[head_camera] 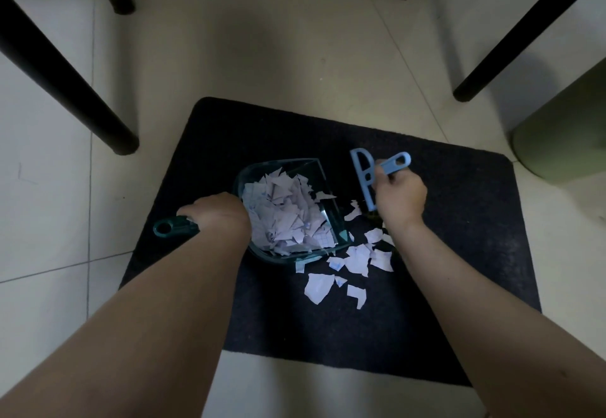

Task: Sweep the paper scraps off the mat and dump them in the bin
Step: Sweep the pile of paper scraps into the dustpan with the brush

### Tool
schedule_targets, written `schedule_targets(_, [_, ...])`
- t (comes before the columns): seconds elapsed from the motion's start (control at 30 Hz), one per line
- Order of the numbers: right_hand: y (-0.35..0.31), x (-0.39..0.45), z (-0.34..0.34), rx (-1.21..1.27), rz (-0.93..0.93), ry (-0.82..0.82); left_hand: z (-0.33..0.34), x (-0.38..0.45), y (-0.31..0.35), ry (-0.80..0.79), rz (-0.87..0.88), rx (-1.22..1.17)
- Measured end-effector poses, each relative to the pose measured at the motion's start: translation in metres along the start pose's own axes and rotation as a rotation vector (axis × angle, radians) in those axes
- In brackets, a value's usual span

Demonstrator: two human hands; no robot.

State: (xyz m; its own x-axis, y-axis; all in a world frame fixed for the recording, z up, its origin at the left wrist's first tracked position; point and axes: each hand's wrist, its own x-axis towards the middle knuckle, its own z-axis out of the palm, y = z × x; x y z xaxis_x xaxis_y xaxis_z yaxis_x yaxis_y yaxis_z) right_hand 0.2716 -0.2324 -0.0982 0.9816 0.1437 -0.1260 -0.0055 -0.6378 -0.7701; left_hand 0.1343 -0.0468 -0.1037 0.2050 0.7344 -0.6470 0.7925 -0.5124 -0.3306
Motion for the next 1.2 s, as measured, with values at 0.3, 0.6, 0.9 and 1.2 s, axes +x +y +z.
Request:
schedule_targets(0.3, [0.036, 0.019, -0.036, -0.272, 0.119, 0.242, -0.002, -0.006, 0.022, 0.023, 0.034, 0.038])
schedule_targets(0.6, [0.038, -0.005, -0.007, -0.191, 0.11, 0.002, -0.004, -0.009, 0.03, 0.014, 0.022, 0.055])
schedule_targets(0.9, [0.031, 0.007, -0.023, -0.235, 0.094, 0.153, -0.004, -0.008, 0.029, -0.003, 0.018, 0.022])
schedule_targets(1.2, [0.02, -0.013, 0.007, 0.037, 0.025, -0.145, -0.004, -0.008, 0.028, 0.002, 0.034, 0.047])
